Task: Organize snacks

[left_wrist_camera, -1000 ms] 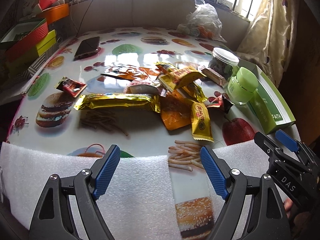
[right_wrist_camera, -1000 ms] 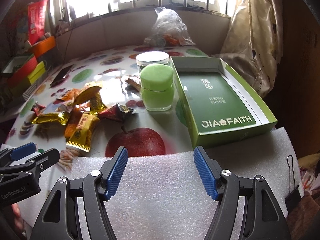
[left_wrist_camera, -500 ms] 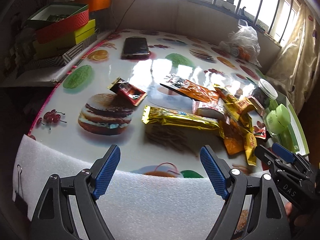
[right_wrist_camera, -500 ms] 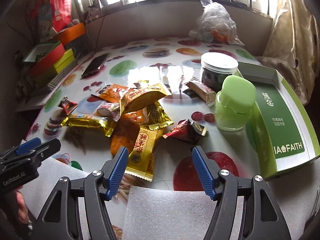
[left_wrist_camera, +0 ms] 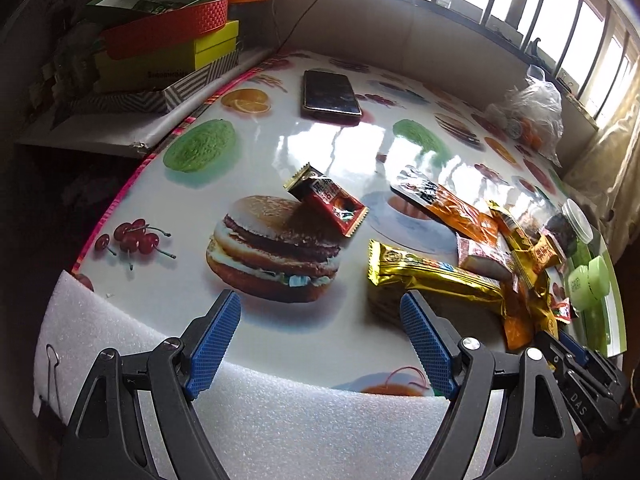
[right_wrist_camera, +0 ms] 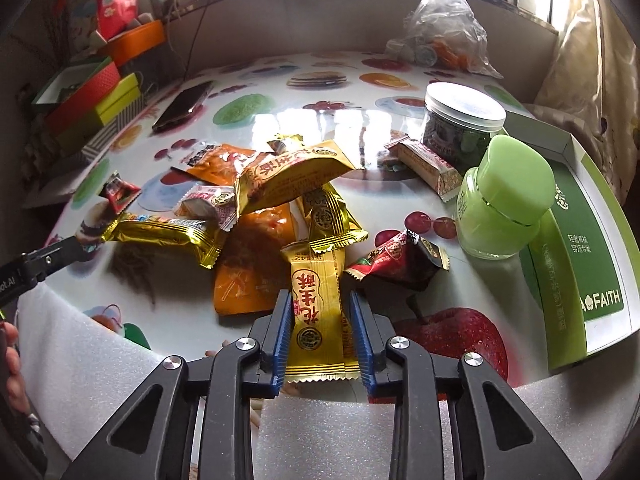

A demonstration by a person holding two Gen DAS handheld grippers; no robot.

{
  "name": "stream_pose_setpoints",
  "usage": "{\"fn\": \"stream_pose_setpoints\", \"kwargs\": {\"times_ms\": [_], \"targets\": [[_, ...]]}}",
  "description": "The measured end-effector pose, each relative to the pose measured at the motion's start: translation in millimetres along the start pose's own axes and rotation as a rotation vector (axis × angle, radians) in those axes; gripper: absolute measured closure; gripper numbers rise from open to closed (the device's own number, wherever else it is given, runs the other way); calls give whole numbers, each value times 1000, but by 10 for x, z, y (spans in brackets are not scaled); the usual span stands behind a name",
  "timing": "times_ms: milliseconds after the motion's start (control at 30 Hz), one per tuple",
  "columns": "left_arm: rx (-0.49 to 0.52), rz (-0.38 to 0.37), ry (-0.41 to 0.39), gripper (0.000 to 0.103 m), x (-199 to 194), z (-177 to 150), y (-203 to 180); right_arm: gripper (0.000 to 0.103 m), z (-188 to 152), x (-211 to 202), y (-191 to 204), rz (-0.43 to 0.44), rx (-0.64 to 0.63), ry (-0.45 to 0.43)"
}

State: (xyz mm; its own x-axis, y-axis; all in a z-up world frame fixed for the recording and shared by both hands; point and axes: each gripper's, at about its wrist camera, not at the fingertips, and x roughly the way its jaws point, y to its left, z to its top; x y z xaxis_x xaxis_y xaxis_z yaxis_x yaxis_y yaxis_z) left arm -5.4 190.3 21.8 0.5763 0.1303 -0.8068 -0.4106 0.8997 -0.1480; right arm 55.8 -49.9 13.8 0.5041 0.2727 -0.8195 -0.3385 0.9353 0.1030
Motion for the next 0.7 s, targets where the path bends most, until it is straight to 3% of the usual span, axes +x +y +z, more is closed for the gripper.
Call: {"fn": "stream_pose_setpoints", "kwargs": {"times_ms": [333, 633, 700], "targets": [[-72, -15, 3, 21, 206, 318, 181, 79, -61, -95, -39, -13, -41, -12], [-64, 15, 4, 21, 454, 560, 49, 79, -67, -106, -92, -6, -30, -6], [-72, 30, 11, 25, 513, 591, 25, 79, -65, -102, -99, -7, -29, -5]]}}
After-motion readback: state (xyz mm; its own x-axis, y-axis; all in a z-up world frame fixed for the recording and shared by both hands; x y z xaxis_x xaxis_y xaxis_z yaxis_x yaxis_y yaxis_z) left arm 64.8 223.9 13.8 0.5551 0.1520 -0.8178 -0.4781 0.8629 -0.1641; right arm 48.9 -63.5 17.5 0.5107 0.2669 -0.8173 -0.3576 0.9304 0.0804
